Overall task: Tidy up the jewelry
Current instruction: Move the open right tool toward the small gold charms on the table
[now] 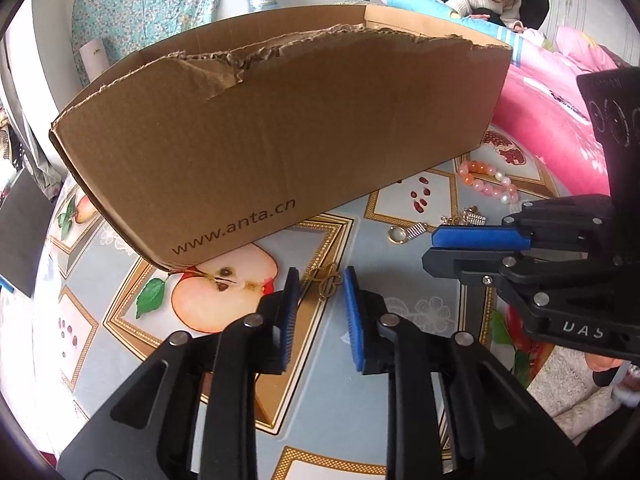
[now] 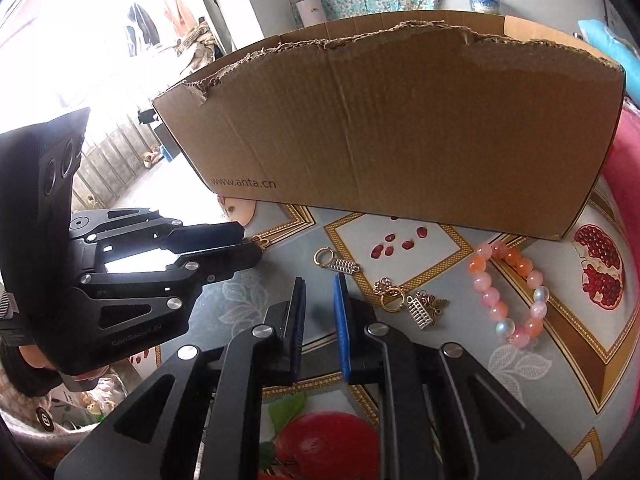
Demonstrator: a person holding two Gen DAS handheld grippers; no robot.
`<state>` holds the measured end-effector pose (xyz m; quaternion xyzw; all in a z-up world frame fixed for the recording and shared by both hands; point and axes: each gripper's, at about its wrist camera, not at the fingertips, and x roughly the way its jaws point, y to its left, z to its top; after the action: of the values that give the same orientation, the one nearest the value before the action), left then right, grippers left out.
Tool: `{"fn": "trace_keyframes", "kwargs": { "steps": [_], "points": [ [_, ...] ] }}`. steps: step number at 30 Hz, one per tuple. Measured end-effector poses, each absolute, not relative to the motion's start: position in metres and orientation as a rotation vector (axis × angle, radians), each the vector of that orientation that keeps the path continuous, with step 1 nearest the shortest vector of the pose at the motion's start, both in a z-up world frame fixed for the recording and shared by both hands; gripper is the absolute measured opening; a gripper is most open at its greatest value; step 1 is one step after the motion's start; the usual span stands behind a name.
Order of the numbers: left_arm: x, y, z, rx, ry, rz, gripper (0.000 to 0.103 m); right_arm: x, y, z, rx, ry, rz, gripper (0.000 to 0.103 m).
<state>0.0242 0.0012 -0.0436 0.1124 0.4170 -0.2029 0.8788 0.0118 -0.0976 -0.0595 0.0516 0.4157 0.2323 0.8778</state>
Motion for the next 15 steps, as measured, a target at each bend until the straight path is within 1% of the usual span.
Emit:
{"fn": "trace_keyframes", "kwargs": {
  "steps": [3,11,12,13,15],
  "points": [
    [0.0282,-0.0011,-0.0427,0.24,0.883,-0.42,0.026,0.0099,-0.099,-0.0594,0.108,0.862,0.485,0.014],
    [0.0344,-0.0013,-0.0412,0.255,0.906,-0.441,0.025,0.0072,-0.1024,-0.0605,0.123,0.856,0.493,0.015],
    [0.0344,-0.0011,-0.0411,0.257,0.906,-0.444,0.022,0.007,-0.1032,-0.0607,0.126,0.855,0.494,0.014],
    [0.0344,-0.0011,-0.0409,0.258,0.905,-0.447,0.015,0.0066,-0.104,-0.0609,0.128,0.856,0.498,0.014],
    [0.0347,-0.0036,-0.0403,0.269,0.904,-0.443,0.015,0.006,-0.1053,-0.0612,0.13,0.854,0.499,0.014]
  ]
}}
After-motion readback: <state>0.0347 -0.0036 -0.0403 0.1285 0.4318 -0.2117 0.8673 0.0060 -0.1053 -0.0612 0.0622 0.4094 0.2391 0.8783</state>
